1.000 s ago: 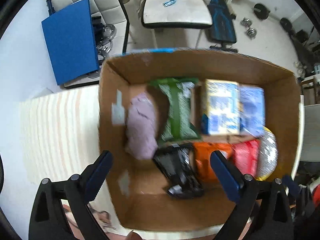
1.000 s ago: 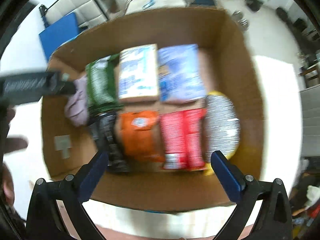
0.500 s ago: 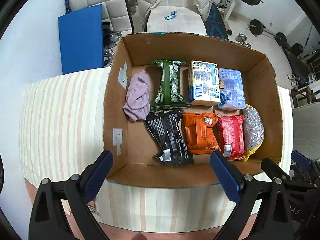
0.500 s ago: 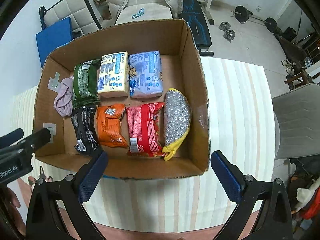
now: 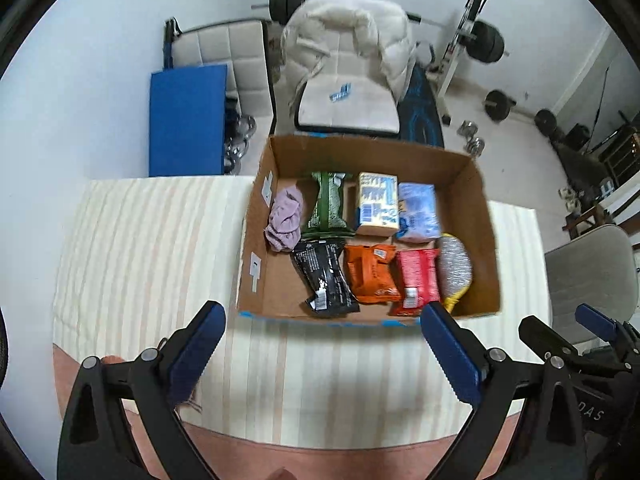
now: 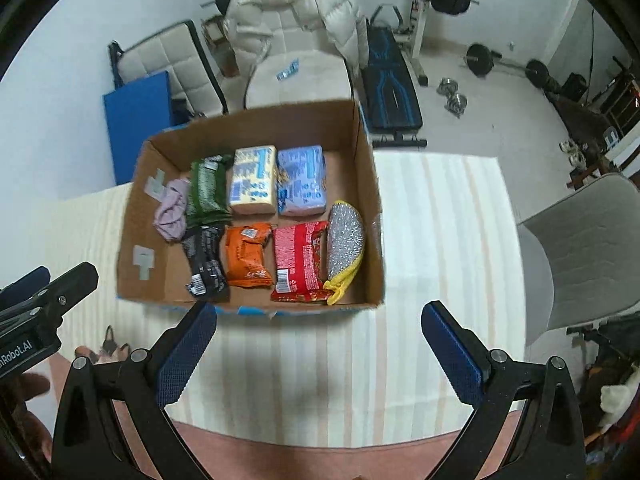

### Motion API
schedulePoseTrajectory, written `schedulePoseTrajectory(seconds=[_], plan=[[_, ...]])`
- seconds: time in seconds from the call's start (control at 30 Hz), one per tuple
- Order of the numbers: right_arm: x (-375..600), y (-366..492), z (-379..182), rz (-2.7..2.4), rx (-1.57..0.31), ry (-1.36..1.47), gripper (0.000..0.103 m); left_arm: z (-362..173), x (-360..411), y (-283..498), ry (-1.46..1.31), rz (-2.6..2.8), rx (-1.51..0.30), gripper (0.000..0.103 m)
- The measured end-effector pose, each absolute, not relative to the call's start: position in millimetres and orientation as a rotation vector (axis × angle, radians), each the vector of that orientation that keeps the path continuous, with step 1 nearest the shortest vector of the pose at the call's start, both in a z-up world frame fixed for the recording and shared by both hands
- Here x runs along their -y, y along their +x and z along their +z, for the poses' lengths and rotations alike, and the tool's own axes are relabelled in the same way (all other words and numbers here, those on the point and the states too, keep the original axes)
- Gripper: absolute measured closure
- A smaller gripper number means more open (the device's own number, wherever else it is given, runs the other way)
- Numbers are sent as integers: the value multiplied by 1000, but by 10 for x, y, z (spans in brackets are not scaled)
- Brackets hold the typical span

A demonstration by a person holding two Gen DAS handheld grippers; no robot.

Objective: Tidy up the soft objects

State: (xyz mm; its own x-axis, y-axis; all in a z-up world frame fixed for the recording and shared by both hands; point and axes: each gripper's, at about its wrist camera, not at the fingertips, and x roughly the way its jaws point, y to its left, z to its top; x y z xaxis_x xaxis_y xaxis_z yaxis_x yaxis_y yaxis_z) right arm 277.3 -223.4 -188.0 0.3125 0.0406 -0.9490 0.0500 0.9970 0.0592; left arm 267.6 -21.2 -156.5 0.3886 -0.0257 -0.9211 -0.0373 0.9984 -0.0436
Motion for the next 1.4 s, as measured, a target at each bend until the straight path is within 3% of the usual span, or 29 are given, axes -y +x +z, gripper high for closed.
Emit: schedulePoseTrajectory(seconds=[0.73,1.4], plan=[[2229,1118,-217,74,-1001,79,0,-259,314,1155,-39,-24,-978,3],[2209,771,148,57,-919,27,0,-36,327,913,-28,-14,-927,3]])
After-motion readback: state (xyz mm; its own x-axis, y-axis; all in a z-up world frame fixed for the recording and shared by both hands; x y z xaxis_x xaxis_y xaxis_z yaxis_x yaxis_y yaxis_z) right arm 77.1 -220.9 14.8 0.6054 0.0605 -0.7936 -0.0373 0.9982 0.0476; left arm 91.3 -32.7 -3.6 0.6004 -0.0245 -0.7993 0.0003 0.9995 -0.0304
